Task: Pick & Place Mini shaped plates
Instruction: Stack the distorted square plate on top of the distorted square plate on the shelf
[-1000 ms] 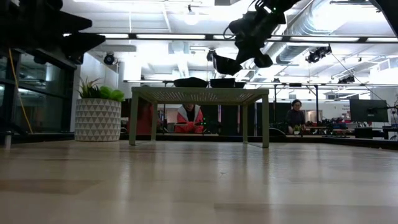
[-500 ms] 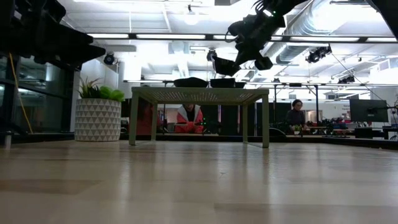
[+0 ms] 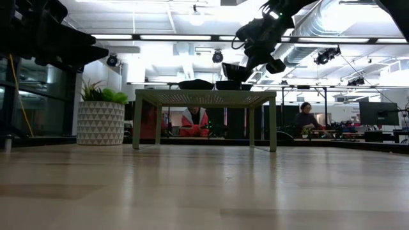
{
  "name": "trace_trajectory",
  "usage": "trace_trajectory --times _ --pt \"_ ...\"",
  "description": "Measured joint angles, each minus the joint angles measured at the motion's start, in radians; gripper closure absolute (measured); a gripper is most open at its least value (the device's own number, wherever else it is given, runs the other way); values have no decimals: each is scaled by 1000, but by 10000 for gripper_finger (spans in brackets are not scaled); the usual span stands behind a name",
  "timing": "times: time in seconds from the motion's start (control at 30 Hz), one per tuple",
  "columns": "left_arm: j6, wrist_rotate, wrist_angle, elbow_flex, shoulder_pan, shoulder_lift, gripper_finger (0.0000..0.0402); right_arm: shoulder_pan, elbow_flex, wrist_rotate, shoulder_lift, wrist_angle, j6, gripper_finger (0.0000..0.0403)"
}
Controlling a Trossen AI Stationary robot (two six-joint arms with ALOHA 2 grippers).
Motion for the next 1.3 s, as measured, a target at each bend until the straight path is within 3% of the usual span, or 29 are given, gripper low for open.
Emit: trace_trajectory --times 0.47,1.3 --pt "0 0 0 0 0 0 165 39 0 67 4 14 27 403" --pt "-1 -1 0 0 0 0 165 39 0 49 60 29 44 399"
